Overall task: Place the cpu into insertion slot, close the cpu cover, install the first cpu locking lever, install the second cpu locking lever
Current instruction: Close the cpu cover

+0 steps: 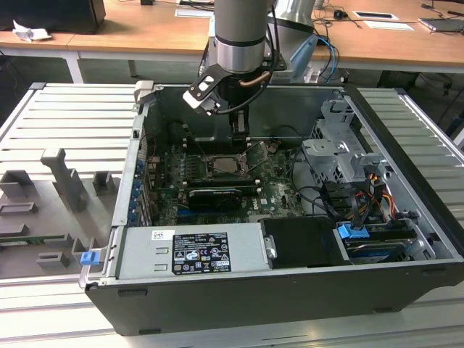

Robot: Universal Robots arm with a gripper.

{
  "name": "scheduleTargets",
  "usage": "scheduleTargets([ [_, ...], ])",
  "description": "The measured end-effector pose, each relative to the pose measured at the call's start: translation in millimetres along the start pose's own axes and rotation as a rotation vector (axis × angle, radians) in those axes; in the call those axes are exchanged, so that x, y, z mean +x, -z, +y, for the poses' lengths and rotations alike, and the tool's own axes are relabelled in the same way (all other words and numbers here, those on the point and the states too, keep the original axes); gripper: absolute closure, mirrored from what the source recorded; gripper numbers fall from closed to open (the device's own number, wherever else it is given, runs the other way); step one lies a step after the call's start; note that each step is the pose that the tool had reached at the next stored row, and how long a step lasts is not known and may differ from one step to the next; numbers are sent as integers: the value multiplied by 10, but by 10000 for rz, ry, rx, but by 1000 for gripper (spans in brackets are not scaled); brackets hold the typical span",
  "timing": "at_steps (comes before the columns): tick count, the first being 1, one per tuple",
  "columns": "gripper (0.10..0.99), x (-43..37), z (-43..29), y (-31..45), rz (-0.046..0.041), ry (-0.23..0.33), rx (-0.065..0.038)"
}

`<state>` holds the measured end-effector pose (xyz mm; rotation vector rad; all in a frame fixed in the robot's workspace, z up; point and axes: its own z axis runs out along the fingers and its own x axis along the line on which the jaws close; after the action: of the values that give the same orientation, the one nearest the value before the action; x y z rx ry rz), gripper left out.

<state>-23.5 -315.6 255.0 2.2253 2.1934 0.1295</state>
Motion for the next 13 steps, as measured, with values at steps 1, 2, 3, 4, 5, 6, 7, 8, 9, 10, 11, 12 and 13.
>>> scheduleTargets([
  [1,980,0,1,0,0,1,0],
  [2,980,0,1,0,0,0,0],
  [3,980,0,2,0,0,1,0],
  [4,980,0,2,0,0,1,0],
  [5,980,1,6,1,0,3,0],
  [6,980,1,9,7,-2,1,1],
  [7,980,1,11,11,0,0,0],
  [8,980,1,12,13,0,0,0],
  [9,980,1,14,16,0,0,1],
  [10,980,2,15,20,-1,0,0],
  [11,980,2,16,24,-1,0,0],
  [12,980,2,18,30,0,1,1],
  [13,980,3,20,34,0,1,0],
])
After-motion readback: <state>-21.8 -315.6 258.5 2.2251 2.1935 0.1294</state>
